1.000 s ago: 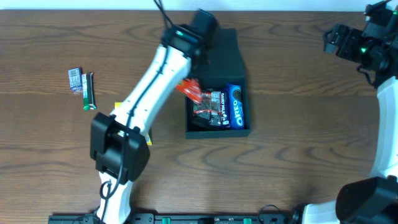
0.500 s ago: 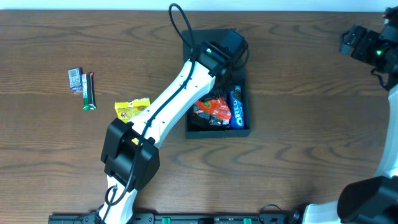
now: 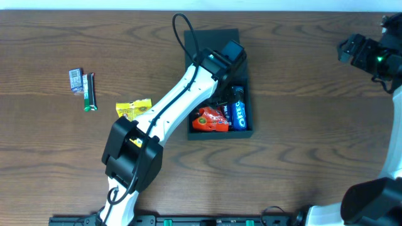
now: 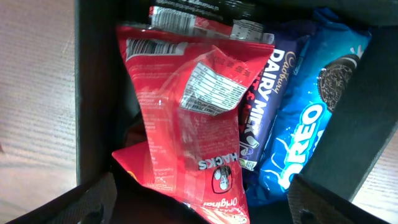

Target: Pack container

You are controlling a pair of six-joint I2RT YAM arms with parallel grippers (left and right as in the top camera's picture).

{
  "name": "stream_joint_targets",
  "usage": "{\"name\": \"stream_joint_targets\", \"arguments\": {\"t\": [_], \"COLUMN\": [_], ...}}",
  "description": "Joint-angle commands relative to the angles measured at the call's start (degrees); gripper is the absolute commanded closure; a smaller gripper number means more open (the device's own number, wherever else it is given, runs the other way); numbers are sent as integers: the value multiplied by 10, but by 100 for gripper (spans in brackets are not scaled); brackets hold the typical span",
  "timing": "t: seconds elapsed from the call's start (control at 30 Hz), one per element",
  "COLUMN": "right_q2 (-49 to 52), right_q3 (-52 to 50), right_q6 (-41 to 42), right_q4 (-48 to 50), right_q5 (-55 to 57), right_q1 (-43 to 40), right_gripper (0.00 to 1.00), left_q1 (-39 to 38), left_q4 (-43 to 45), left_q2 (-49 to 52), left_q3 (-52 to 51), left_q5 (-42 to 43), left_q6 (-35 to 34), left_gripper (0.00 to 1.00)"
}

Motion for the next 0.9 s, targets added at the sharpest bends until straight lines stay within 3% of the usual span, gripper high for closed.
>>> {"name": "stream_joint_targets", "arguments": {"t": [0.0,0.1,0.17,0.2,0.27,0.33,0.53,0.87], "right_q2": [7,7,7,7,7,7,8,99], "right_q3": [-2,-2,-2,-2,-2,-2,-5,-21], "right_q6": [-5,-7,-12,-17,-40,-56,-131,-183], "right_q4": [-7,-14,-19,-21,-26,-29,-36,-42], "right_q5": [-12,-19,-42,-61,-115,-153,-228,-225], "right_q1": [0,0,0,1,9,23,119,331], "right_gripper": [1,2,15,27,74,99,99,99], "left_q1": [3,10,21,28,51,81,191,292], "left_q4": [0,1,6,10,22,36,61,53], "left_q2": [-12,-34,-60,-74,-110,-143,-206,-208], "left_q3": [10,23,26,26,26,26,26,25], "left_q5": [-14,-58,-90,-102,-127,-139,-139,-109], "left_q6": [39,52,55,55,57,57,81,134], "left_gripper": [12,14,14,13,13,11,5,2]}}
